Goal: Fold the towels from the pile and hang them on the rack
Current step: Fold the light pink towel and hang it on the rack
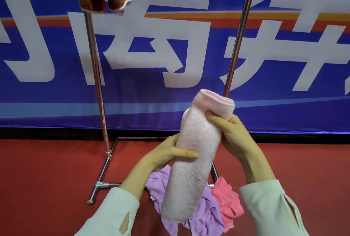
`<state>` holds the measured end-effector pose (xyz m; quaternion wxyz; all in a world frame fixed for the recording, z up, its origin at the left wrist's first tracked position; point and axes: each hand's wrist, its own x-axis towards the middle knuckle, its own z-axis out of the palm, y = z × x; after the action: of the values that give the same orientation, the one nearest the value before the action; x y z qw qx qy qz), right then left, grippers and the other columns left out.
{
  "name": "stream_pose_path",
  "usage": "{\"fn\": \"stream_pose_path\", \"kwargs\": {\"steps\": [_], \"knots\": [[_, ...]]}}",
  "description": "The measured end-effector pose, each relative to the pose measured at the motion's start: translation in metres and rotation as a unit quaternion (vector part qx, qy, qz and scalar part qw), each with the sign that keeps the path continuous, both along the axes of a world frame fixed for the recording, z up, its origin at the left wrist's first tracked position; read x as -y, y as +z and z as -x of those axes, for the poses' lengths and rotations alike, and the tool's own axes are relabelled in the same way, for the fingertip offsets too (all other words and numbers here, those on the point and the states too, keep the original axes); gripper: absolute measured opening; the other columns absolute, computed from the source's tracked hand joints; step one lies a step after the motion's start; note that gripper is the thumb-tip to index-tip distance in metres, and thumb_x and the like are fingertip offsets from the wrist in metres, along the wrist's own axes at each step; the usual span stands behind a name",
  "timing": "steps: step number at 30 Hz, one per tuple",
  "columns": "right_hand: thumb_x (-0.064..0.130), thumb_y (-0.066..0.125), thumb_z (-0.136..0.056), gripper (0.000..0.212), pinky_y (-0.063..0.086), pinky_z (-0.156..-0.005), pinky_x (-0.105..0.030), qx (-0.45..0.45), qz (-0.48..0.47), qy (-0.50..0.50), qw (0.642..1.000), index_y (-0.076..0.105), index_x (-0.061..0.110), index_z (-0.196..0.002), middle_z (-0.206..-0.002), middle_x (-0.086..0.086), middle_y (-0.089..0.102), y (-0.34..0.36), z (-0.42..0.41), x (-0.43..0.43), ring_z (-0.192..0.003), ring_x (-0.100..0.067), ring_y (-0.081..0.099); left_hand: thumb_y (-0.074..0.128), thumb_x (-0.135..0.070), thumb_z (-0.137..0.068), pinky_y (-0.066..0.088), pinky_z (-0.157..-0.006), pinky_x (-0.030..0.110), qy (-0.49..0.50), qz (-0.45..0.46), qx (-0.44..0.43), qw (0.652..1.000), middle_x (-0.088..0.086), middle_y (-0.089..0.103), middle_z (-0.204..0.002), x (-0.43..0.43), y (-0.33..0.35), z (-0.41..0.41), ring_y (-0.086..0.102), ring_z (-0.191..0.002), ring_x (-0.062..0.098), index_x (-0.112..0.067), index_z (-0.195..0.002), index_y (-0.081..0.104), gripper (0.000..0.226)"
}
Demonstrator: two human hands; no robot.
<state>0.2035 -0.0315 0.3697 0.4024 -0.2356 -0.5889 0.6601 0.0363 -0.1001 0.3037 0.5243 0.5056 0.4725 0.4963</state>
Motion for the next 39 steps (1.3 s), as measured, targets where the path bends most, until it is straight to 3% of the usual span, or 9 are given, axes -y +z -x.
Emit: {"fn": "stream_pose_path", "kwargs": {"steps": [8, 14, 17, 19, 22, 24, 31, 35, 39], "knots": [[0.018, 0.061, -0.092, 0.027, 0.058, -0.072, -0.03, -0.045, 0.151, -0.088, 0.984, 0.062, 0.003, -0.115, -0.1, -0.01, 0.073, -0.008, 0.002, -0.018, -0.088, -0.018, 0.072, 0.069, -0.014, -0.081, 0.051, -0.067, 0.018, -0.017, 0.09, 0.011, 0.996, 0.001, 0.074, -0.083, 0.003, -0.004, 0.012, 0.069, -0.075, 0.009, -0.006, -0.094, 0.068, 0.015], [0.023, 0.041, -0.104, 0.039, 0.056, -0.064, -0.033, -0.155, 0.313, -0.132, 0.928, 0.048, -0.002, -0.133, -0.113, -0.015, 0.067, -0.031, 0.003, -0.038, -0.083, -0.02, 0.067, 0.056, -0.021, -0.093, 0.048, -0.08, 0.03, 0.106, 0.028, 0.02, 0.994, 0.01, 0.069, -0.1, -0.003, 0.013, 0.004, 0.063, -0.089, 0.019, 0.0, -0.11, 0.061, 0.027], [0.031, 0.033, -0.105, 0.047, 0.058, -0.049, -0.031, -0.166, 0.392, -0.088, 0.901, 0.047, -0.004, -0.135, -0.08, -0.018, 0.073, -0.04, 0.003, -0.041, -0.062, -0.024, 0.072, 0.057, -0.027, -0.093, 0.046, -0.073, 0.029, 0.151, 0.005, 0.017, 0.988, 0.008, 0.063, -0.094, -0.006, 0.022, -0.003, 0.058, -0.082, 0.018, -0.004, -0.103, 0.058, 0.025], [0.043, 0.038, -0.101, 0.058, 0.059, -0.051, -0.037, -0.086, 0.41, -0.027, 0.907, 0.05, -0.008, -0.126, -0.082, -0.023, 0.072, -0.046, 0.003, -0.035, -0.065, -0.03, 0.073, 0.056, -0.031, -0.094, 0.045, -0.071, 0.028, 0.169, 0.006, 0.016, 0.985, 0.004, 0.062, -0.09, -0.008, 0.023, -0.006, 0.057, -0.079, 0.016, -0.006, -0.1, 0.059, 0.025], [0.059, 0.046, -0.092, 0.074, 0.059, -0.056, -0.034, 0.088, 0.32, 0.045, 0.942, 0.044, -0.002, -0.133, -0.092, -0.02, 0.072, -0.045, 0.003, -0.026, -0.072, -0.028, 0.073, 0.053, -0.033, -0.096, 0.044, -0.07, 0.026, 0.199, 0.017, 0.026, 0.98, 0.003, 0.06, -0.087, -0.011, 0.021, -0.006, 0.056, -0.076, 0.013, -0.005, -0.102, 0.058, 0.03], [0.061, 0.048, -0.09, 0.063, 0.056, -0.06, -0.031, 0.146, 0.251, 0.053, 0.955, 0.05, 0.01, -0.128, -0.083, -0.009, 0.072, -0.038, 0.005, -0.02, -0.069, -0.019, 0.071, 0.053, -0.035, -0.096, 0.044, -0.073, 0.03, 0.214, 0.025, 0.018, 0.976, 0.005, 0.061, -0.092, -0.013, 0.019, -0.005, 0.056, -0.08, 0.015, -0.002, -0.107, 0.057, 0.035], [0.026, 0.058, -0.095, 0.024, 0.043, -0.061, -0.021, 0.129, 0.102, -0.026, 0.986, 0.068, 0.013, -0.112, -0.081, 0.003, 0.065, -0.044, 0.014, -0.015, -0.061, -0.005, 0.056, 0.07, -0.01, -0.084, 0.052, -0.07, 0.025, 0.234, 0.03, -0.013, 0.972, 0.015, 0.069, -0.106, -0.008, 0.019, 0.007, 0.066, -0.084, 0.016, -0.002, -0.109, 0.059, 0.029], [0.008, 0.078, -0.076, 0.049, 0.054, -0.082, -0.031, 0.131, 0.049, -0.038, 0.989, 0.062, 0.015, -0.122, -0.111, -0.009, 0.07, -0.044, 0.015, -0.016, -0.101, -0.023, 0.067, 0.076, -0.01, -0.078, 0.051, -0.072, 0.024, 0.29, -0.011, -0.013, 0.957, 0.005, 0.065, -0.097, -0.008, 0.018, 0.008, 0.064, -0.085, 0.014, -0.015, -0.121, 0.04, 0.055], [0.002, 0.086, -0.063, 0.068, 0.053, -0.094, -0.039, 0.212, -0.051, -0.078, 0.973, 0.059, 0.017, -0.123, -0.114, -0.007, 0.066, -0.044, 0.016, -0.016, -0.107, -0.024, 0.063, 0.076, -0.001, -0.075, 0.054, -0.069, 0.022, 0.237, -0.059, -0.02, 0.969, 0.008, 0.067, -0.102, -0.007, 0.021, 0.009, 0.067, -0.086, 0.014, -0.023, -0.123, 0.048, 0.059]]}}
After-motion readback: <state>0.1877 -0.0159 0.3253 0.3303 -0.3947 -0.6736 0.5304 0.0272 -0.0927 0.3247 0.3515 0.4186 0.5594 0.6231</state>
